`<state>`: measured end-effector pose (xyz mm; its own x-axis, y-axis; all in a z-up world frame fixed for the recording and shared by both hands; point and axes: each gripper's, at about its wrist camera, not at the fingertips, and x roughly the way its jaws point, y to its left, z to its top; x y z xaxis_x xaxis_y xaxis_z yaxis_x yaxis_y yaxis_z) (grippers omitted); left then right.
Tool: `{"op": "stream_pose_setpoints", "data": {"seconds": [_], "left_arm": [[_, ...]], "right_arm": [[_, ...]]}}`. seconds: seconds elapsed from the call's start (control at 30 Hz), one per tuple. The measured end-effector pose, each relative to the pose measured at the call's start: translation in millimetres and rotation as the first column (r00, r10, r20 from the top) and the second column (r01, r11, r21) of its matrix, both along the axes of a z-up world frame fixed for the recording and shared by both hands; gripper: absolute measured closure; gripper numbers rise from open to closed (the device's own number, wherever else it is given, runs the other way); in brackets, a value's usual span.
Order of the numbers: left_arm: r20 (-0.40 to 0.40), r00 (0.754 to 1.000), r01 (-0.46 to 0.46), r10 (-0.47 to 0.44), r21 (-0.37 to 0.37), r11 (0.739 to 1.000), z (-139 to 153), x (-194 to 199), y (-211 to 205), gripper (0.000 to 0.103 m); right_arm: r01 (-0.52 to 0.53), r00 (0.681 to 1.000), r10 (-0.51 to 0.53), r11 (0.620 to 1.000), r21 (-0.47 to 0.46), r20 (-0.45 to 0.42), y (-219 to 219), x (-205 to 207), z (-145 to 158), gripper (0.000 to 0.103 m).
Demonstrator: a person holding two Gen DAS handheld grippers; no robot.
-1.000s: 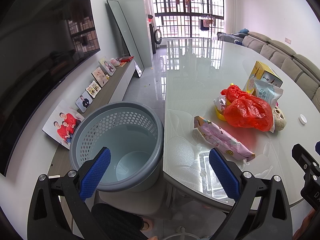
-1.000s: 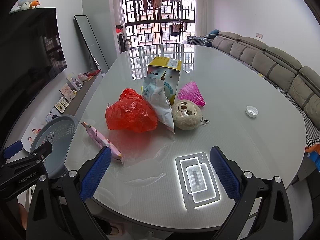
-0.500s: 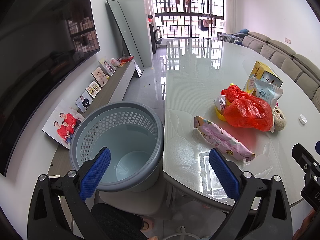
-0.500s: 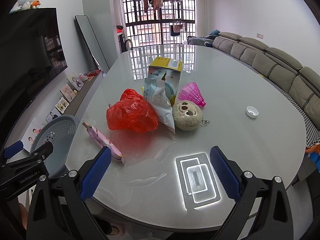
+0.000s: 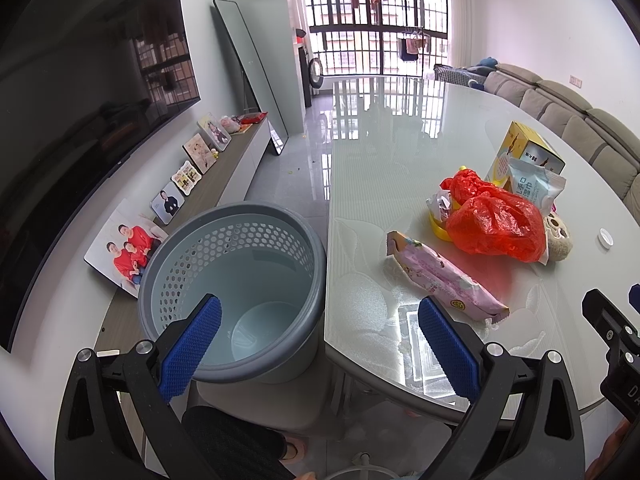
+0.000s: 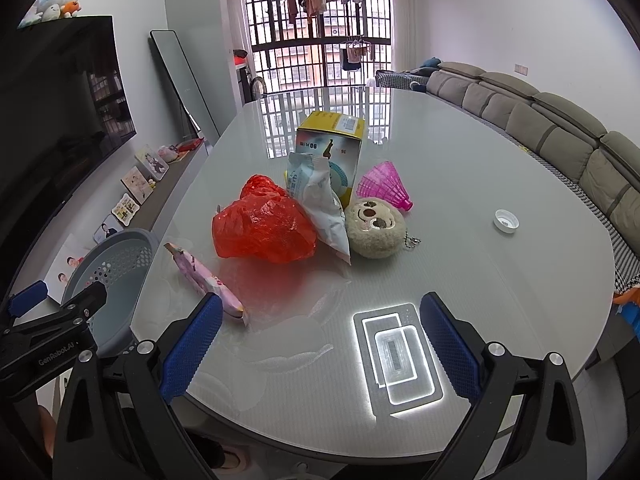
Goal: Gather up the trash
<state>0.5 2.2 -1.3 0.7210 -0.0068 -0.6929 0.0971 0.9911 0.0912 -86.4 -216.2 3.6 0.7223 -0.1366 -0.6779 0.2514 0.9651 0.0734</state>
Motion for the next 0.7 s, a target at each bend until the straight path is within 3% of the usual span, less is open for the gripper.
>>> {"op": "stream_pose_setpoints", "data": {"seconds": [0.3,0.5,0.7], "left_arm": [[-0.009,1.000,0.003,-0.003,0.009,1.000,-9.0,1.9,-16.0,0.006],[-0.047,0.999,0.020,-0.020,-0.009,1.000,-19.0,8.4,-36.7,0.006],[-0.056,0.998,0.039,-0.039,-0.003,0.999,-23.1,14.4,-62.3,0.006]], "right_arm": [[0.019,1.000,-0.019,0.999,0.027,-0.001,-30.2,-3.9,-9.3,0.008],[0.105,0.995,-0.105,0.993,0.047,0.000,-88.3,-10.6,-17.9,0.008],[0.155,0.988,-0.156,0.988,-0.013,-0.016,-149.1,-2.4,-25.7,0.009]]}}
